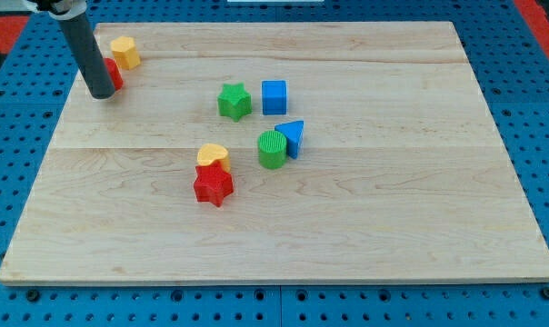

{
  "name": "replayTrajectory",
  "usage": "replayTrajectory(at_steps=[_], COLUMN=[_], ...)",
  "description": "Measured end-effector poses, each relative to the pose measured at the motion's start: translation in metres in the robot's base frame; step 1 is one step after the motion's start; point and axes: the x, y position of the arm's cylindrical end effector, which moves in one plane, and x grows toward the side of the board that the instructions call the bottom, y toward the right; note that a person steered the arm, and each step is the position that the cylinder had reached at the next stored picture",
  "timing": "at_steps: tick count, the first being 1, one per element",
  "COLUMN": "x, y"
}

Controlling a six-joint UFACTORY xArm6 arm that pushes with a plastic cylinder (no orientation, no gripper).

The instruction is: Move red circle below yellow hexagon

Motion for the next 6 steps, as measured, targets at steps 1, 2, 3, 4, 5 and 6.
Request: replayTrajectory(at_steps=[1, 2, 3, 4, 5, 6], x=[0.006, -0.004, -0.027, -0.038, -0.039, -0.044], y=[-0.025, -0.029, -0.029, -0.014, 0.015, 0.001])
